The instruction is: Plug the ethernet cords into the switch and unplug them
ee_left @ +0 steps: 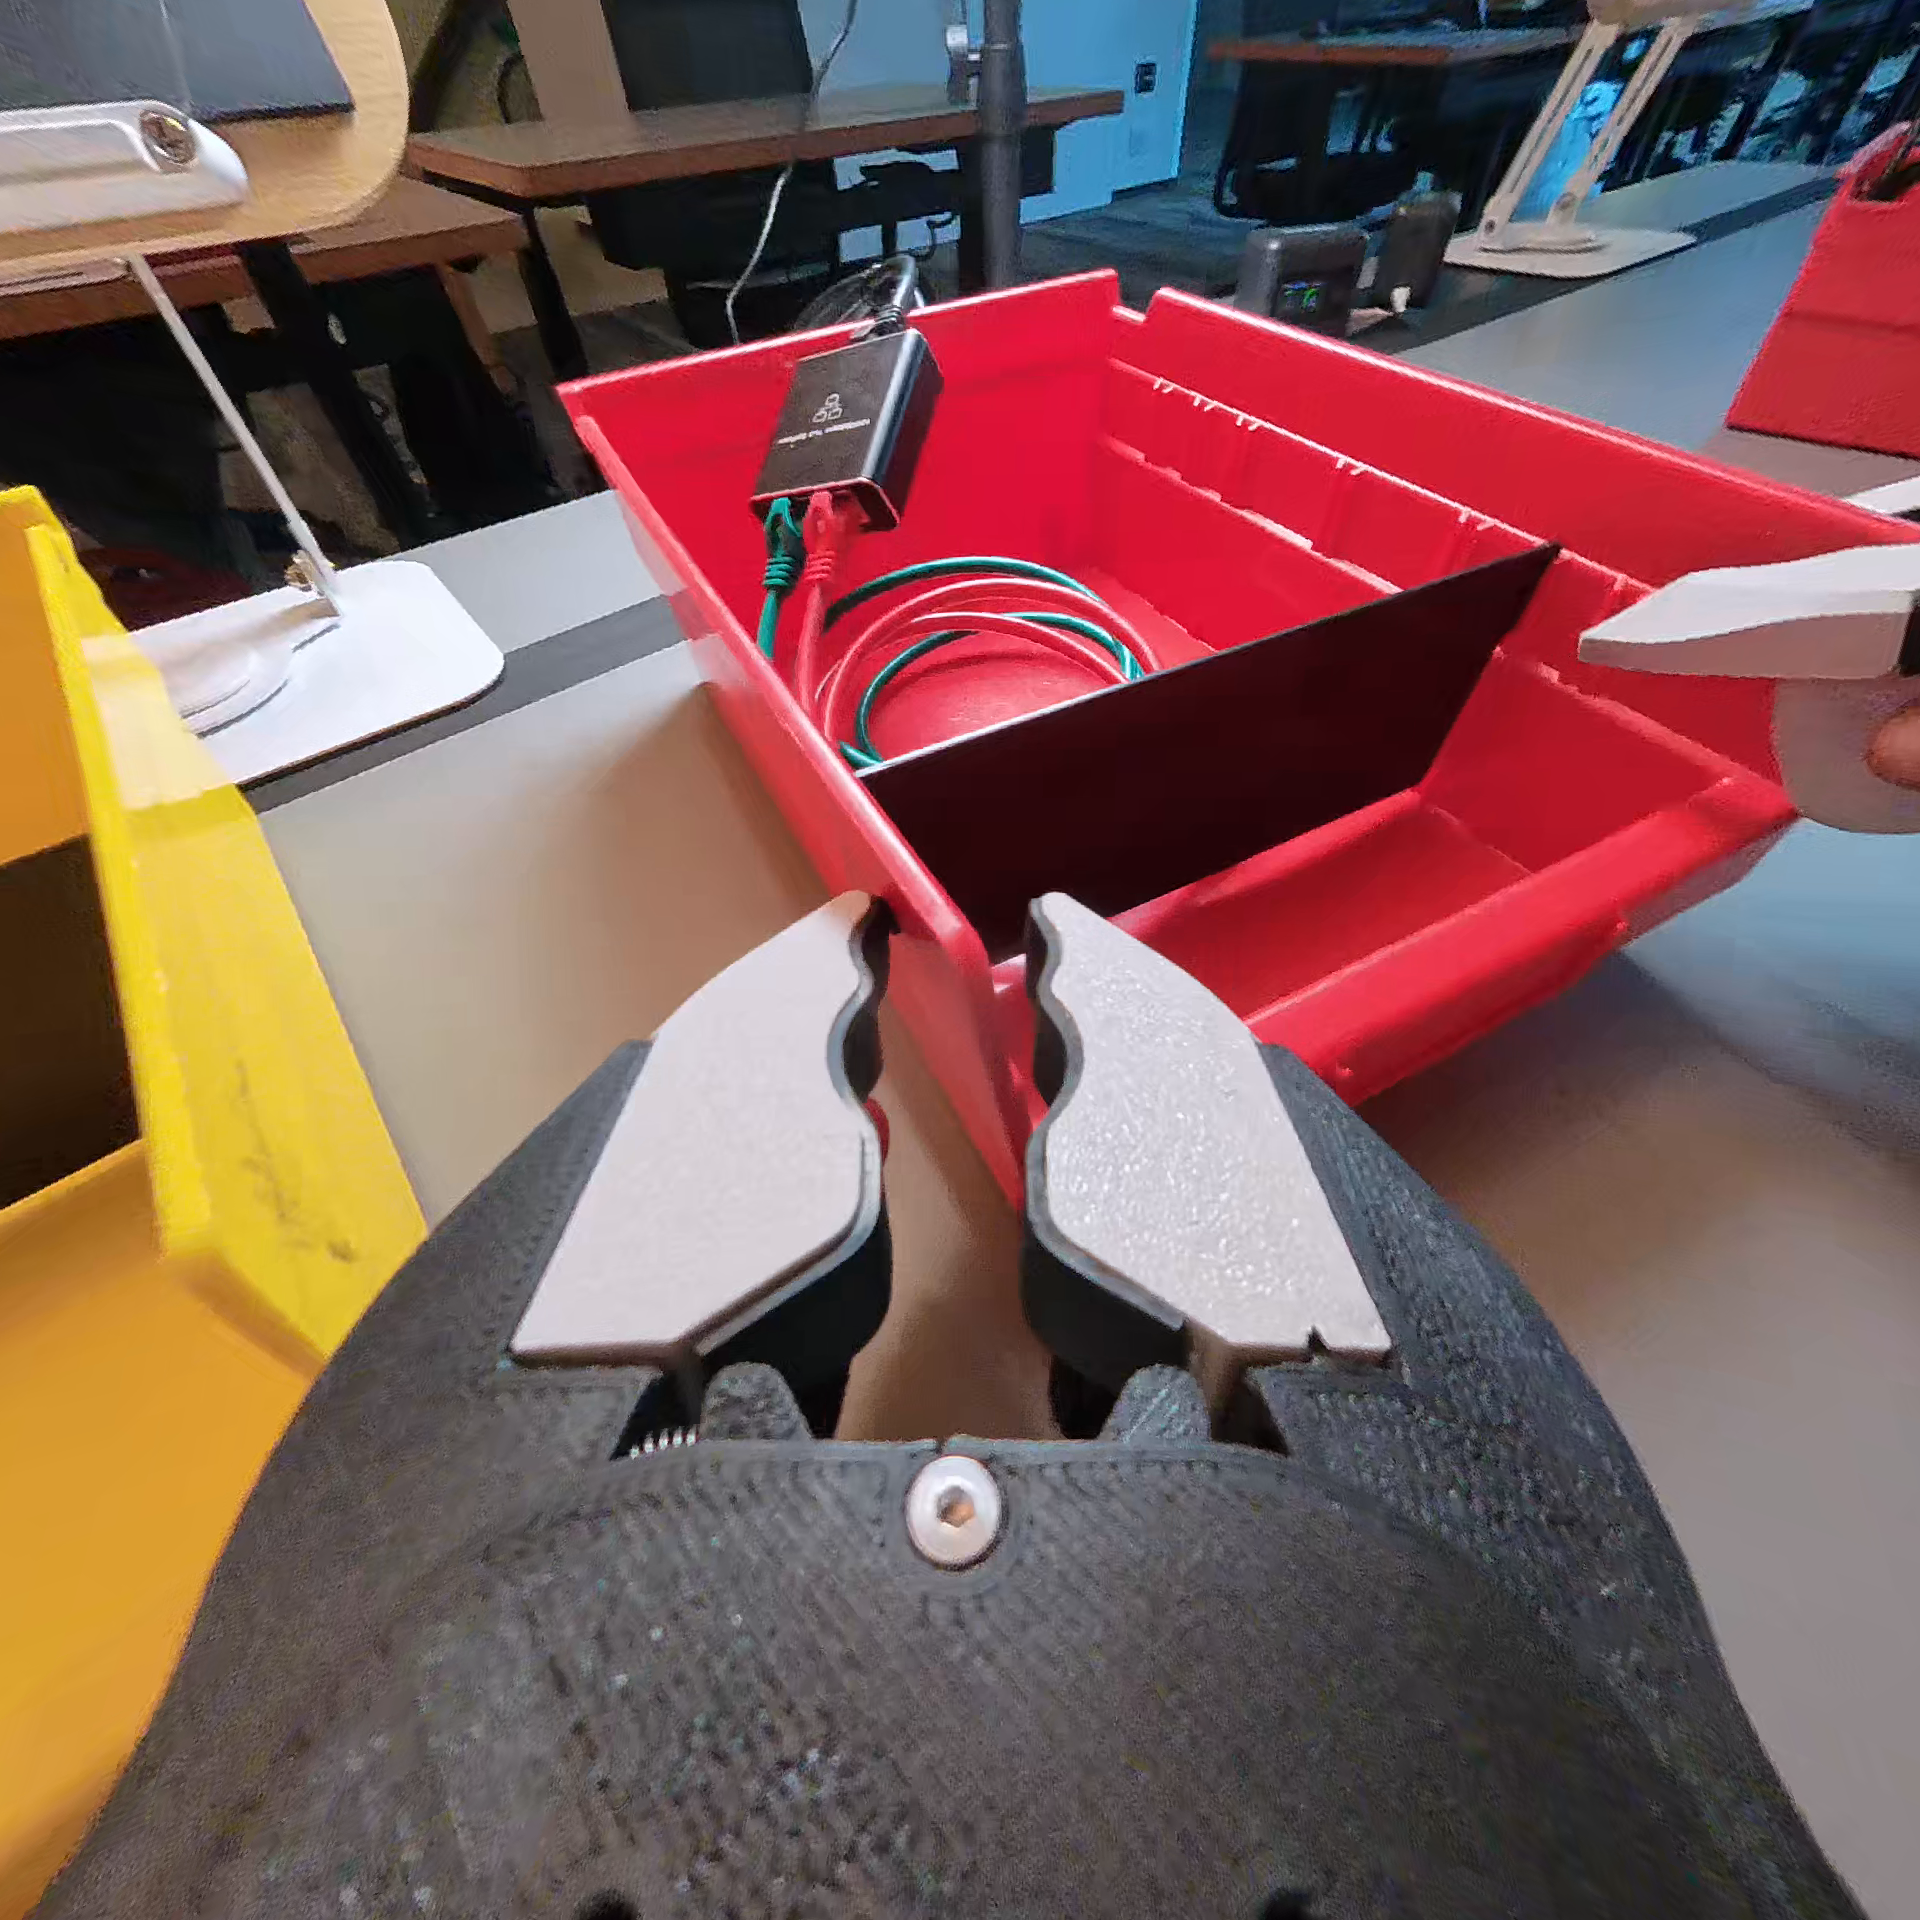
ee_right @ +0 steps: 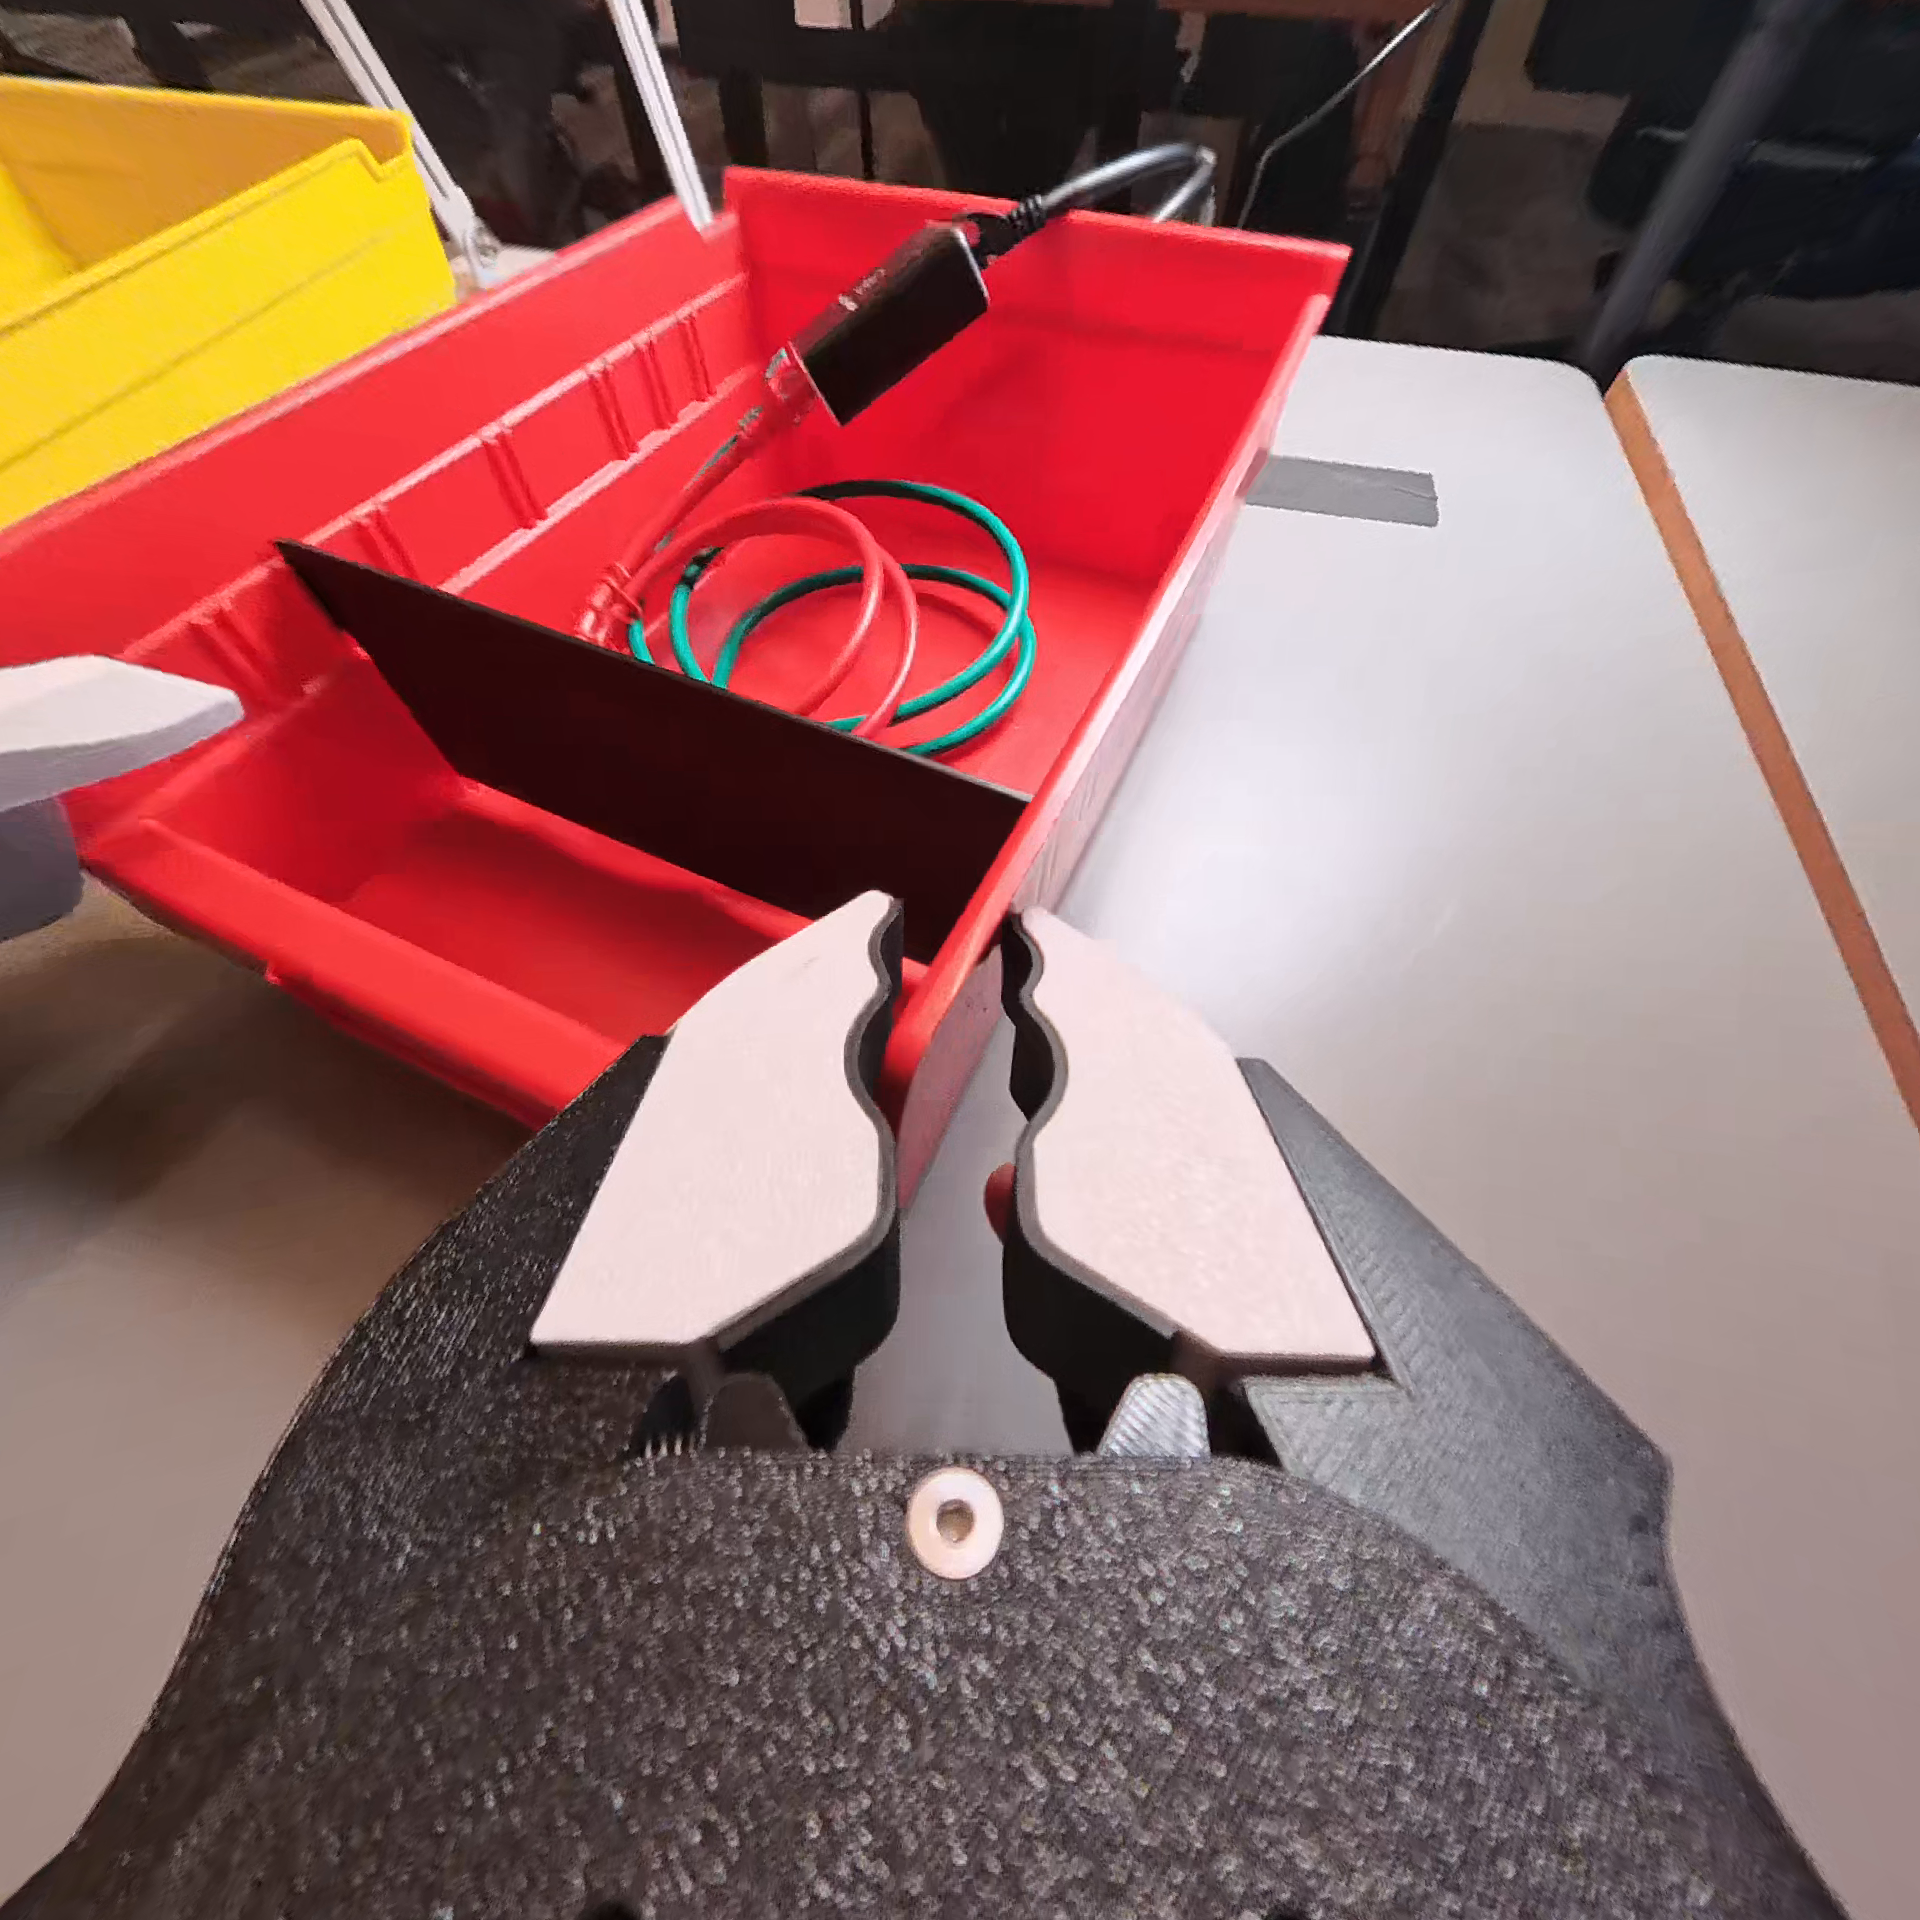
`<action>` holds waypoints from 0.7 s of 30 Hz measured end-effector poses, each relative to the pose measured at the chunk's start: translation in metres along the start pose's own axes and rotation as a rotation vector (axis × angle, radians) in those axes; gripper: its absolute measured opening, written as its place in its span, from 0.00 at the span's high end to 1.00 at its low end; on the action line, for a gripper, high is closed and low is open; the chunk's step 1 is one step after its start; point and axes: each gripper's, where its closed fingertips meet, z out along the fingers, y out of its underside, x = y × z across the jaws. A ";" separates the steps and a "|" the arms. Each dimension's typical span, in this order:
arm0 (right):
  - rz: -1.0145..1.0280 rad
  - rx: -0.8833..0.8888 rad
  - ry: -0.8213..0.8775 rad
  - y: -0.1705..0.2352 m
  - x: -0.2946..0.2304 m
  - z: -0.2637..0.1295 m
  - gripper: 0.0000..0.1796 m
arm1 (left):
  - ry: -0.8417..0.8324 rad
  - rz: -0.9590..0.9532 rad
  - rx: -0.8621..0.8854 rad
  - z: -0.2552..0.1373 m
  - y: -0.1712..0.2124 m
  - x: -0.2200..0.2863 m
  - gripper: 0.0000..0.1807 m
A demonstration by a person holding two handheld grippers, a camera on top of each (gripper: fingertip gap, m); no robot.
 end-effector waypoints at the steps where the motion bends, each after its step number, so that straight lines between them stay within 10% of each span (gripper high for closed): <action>1: -0.018 0.010 0.012 -0.003 -0.002 -0.005 0.90 | 0.014 -0.008 -0.007 -0.002 0.001 -0.001 0.90; 11: -0.086 0.220 0.042 -0.076 -0.044 -0.078 0.89 | 0.036 0.096 0.165 -0.077 -0.071 -0.002 0.90; 21: -0.141 0.409 -0.274 -0.214 -0.206 -0.050 0.88 | -0.354 0.238 0.292 -0.229 -0.157 -0.141 0.93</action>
